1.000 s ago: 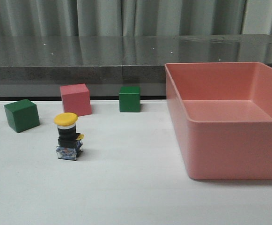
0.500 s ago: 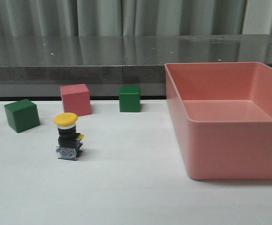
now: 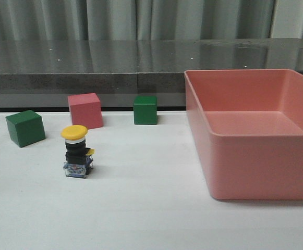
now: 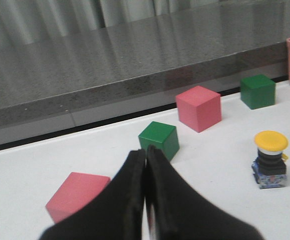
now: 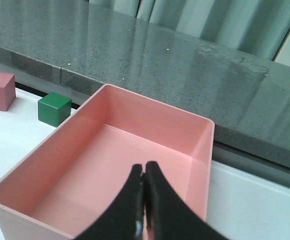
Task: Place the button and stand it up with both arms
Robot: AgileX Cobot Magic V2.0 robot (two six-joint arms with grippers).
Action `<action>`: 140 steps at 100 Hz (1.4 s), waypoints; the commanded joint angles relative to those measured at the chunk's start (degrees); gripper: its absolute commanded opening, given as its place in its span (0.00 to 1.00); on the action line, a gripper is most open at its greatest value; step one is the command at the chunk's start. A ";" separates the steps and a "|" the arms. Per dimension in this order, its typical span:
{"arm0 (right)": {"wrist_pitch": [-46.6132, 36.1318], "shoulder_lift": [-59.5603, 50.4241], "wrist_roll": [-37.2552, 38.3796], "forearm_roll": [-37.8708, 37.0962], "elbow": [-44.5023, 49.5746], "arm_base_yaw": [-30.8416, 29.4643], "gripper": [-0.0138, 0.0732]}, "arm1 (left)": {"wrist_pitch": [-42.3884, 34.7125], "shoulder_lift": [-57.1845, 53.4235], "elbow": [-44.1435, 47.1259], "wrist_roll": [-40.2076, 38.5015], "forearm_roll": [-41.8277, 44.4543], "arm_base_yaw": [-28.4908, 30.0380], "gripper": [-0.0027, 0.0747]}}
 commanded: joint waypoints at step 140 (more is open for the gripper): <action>-4.15 0.01 -0.02 0.33 -1.60 -0.31 0.03 | -7.46 -16.78 8.98 -1.23 -4.08 7.47 0.01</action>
